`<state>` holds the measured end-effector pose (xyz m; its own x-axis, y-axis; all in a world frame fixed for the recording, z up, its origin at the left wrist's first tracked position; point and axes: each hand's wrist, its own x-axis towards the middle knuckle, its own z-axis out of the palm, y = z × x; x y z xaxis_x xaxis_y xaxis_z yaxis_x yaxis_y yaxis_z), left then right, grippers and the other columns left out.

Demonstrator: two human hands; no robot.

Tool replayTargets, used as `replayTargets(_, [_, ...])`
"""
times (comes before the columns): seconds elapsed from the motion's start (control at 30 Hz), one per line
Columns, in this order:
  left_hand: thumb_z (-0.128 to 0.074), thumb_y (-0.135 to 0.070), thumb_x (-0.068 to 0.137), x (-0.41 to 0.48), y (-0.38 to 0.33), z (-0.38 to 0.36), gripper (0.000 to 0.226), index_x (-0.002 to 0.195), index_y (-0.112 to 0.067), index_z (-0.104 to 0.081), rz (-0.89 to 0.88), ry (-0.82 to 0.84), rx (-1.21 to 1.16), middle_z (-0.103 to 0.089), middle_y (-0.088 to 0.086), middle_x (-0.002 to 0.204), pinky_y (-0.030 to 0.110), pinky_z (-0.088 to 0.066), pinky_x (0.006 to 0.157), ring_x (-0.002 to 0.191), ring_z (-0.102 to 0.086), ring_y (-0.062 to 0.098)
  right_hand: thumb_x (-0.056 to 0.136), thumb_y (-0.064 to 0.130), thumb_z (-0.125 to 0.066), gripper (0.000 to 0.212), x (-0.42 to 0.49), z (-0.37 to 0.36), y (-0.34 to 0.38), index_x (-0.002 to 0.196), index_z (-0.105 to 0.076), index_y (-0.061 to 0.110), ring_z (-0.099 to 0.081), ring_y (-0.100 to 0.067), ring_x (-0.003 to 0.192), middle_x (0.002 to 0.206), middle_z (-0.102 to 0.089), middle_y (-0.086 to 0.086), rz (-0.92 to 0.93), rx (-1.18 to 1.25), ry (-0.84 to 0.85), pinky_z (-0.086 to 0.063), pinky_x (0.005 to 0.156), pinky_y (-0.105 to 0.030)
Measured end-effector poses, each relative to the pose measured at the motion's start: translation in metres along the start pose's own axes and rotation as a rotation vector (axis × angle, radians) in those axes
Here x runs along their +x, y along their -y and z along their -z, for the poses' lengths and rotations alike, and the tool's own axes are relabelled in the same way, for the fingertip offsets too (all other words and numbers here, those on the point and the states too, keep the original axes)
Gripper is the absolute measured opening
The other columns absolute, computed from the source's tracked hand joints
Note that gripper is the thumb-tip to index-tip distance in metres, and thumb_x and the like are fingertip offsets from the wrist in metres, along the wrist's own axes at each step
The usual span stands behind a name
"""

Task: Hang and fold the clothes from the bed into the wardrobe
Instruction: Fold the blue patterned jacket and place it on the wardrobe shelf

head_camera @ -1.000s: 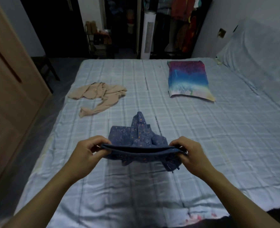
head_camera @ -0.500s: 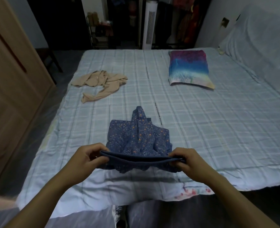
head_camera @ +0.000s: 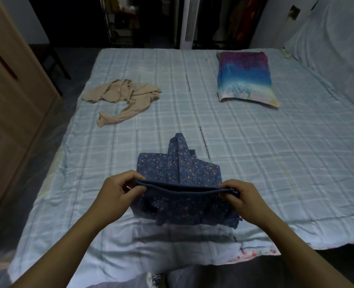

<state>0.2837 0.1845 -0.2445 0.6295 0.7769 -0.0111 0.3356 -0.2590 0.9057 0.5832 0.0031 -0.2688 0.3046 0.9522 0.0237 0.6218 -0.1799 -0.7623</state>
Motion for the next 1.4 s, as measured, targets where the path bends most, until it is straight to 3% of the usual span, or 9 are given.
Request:
replayTargets(0.17, [-0.072,-0.005,0.086,0.068,0.021,-0.002,0.016,0.085,-0.021,-0.071,-0.016,-0.056,0.073,-0.068,-0.007,0.074,0.019,-0.050,0.061,0.068,-0.064,0.011,0.087,0.002,-0.068,0.022,0.058,-0.009,-0.021,0.084,-0.071,0.023,-0.064,-0.012,0.075,0.077,-0.069,0.004,-0.072,-0.019,-0.078,-0.048,0.067,-0.022])
replayTargets(0.3, [-0.072,-0.008,0.086,0.130,0.047,-0.013,0.011,0.087,-0.019,-0.069,-0.058,-0.132,0.158,-0.067,-0.010,0.074,0.014,-0.047,0.060,0.074,-0.063,0.008,0.086,0.004,-0.070,0.019,0.111,-0.022,-0.048,0.083,-0.069,0.023,-0.063,-0.003,0.079,0.078,-0.069,0.009,-0.069,-0.071,-0.182,-0.043,0.067,-0.011])
replayTargets(0.5, [-0.071,-0.011,0.088,0.215,0.097,-0.046,0.023,0.107,-0.018,-0.062,0.005,-0.263,0.163,-0.063,-0.006,0.078,0.005,-0.041,0.057,0.069,-0.061,0.006,0.090,0.013,-0.068,0.010,0.185,-0.042,-0.104,0.080,-0.068,0.012,-0.063,-0.018,0.071,0.075,-0.067,-0.004,-0.101,-0.077,-0.202,-0.050,0.065,-0.037])
replayTargets(0.7, [-0.064,-0.004,0.092,0.279,0.147,-0.083,0.019,0.104,-0.009,-0.051,0.086,-0.307,0.178,-0.057,-0.002,0.076,0.005,-0.040,0.050,0.059,-0.058,-0.001,0.089,0.014,-0.069,0.010,0.248,-0.063,-0.164,0.080,-0.066,0.017,-0.061,-0.002,0.072,0.077,-0.067,0.004,-0.101,-0.102,-0.141,-0.043,0.063,-0.012])
replayTargets(0.87, [-0.061,-0.003,0.093,0.324,0.189,-0.106,0.016,0.091,-0.012,-0.048,0.051,-0.310,0.255,-0.058,0.007,0.073,0.013,-0.041,0.051,0.063,-0.057,0.016,0.091,0.017,-0.067,0.014,0.290,-0.080,-0.212,0.078,-0.061,0.022,-0.057,-0.007,0.069,0.072,-0.061,0.011,-0.134,-0.163,-0.097,-0.039,0.061,-0.010])
replayTargets(1.0, [-0.058,0.000,0.092,0.346,0.224,-0.124,0.018,0.084,-0.013,-0.049,0.112,-0.270,0.283,-0.059,0.007,0.071,0.043,-0.054,0.062,0.064,-0.059,0.025,0.092,0.019,-0.066,0.010,0.311,-0.100,-0.249,0.088,-0.068,0.010,-0.064,-0.022,0.078,0.083,-0.070,-0.006,-0.215,-0.175,-0.044,-0.050,0.071,-0.034])
replayTargets(1.13, [-0.062,-0.011,0.091,0.336,0.242,-0.139,0.006,0.096,-0.009,-0.064,0.148,-0.176,0.485,-0.064,0.011,0.102,0.040,-0.047,0.086,0.097,-0.058,0.030,0.091,0.022,-0.067,0.013,0.310,-0.118,-0.266,0.099,-0.068,0.011,-0.064,-0.026,0.088,0.094,-0.069,-0.008,-0.301,-0.167,-0.009,-0.047,0.075,-0.031])
replayTargets(1.3, [-0.045,-0.044,0.097,0.275,0.225,-0.156,0.048,0.131,-0.013,-0.058,-0.158,0.024,0.868,-0.045,0.010,0.149,0.051,-0.035,0.109,0.136,-0.038,0.032,0.094,0.031,-0.061,0.058,0.281,-0.121,-0.246,0.145,-0.040,0.012,-0.041,-0.033,0.128,0.143,-0.044,-0.016,-0.212,-0.397,-0.161,-0.036,0.108,-0.045])
replayTargets(1.4, [-0.025,-0.060,0.098,0.246,0.226,-0.171,0.064,0.151,-0.025,-0.037,-0.146,0.178,0.950,-0.025,0.005,0.162,0.051,-0.017,0.118,0.150,-0.019,0.027,0.097,0.051,-0.042,0.067,0.253,-0.137,-0.216,0.153,-0.030,0.017,-0.025,-0.029,0.144,0.157,-0.028,-0.012,-0.118,-0.407,-0.028,-0.023,0.119,-0.044])
